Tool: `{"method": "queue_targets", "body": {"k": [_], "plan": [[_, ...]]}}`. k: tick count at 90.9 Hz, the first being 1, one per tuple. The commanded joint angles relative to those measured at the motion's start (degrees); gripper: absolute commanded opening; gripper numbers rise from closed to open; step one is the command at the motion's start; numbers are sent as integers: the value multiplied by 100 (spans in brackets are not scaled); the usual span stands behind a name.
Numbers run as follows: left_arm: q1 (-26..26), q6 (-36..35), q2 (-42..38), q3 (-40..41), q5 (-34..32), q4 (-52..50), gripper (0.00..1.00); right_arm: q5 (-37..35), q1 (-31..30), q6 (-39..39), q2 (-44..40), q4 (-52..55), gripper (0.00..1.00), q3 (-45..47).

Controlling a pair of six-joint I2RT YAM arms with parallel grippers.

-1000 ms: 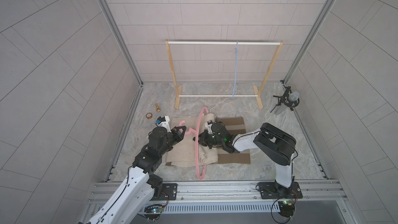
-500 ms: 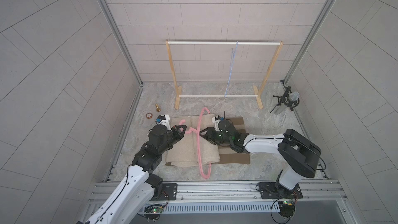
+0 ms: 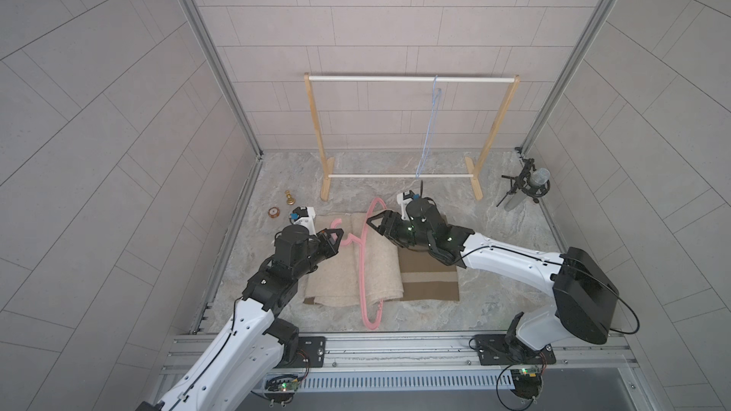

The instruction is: Hang the scarf on the hanger

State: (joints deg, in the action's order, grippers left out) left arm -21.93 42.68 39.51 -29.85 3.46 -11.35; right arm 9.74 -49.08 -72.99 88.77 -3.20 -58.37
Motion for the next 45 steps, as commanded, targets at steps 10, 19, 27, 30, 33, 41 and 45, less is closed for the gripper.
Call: {"method": "queue_targets", "body": {"k": [10, 19, 27, 30, 33, 41, 45], "plan": [[-31, -365, -41, -185, 108, 10, 0, 206, -174, -621, 821, 603, 69, -591], [-34, -365, -40, -179, 118, 35, 0, 187, -251, -727, 1114, 726, 69, -868], [-38, -382, -17, -167, 150, 71, 0, 184, -286, -781, 1248, 656, 62, -964], [-42, -389, -7, -170, 165, 86, 0, 210, -293, -795, 1294, 606, 58, -972], [-39, -404, 0, -171, 198, 89, 0, 234, -295, -803, 1319, 587, 54, -983], [-39, -506, 3, -171, 250, 94, 0, 256, -295, -788, 1321, 586, 43, -942], [-39, -561, -12, -183, 256, 67, 1, 248, -295, -781, 1288, 557, 36, -866]]}}
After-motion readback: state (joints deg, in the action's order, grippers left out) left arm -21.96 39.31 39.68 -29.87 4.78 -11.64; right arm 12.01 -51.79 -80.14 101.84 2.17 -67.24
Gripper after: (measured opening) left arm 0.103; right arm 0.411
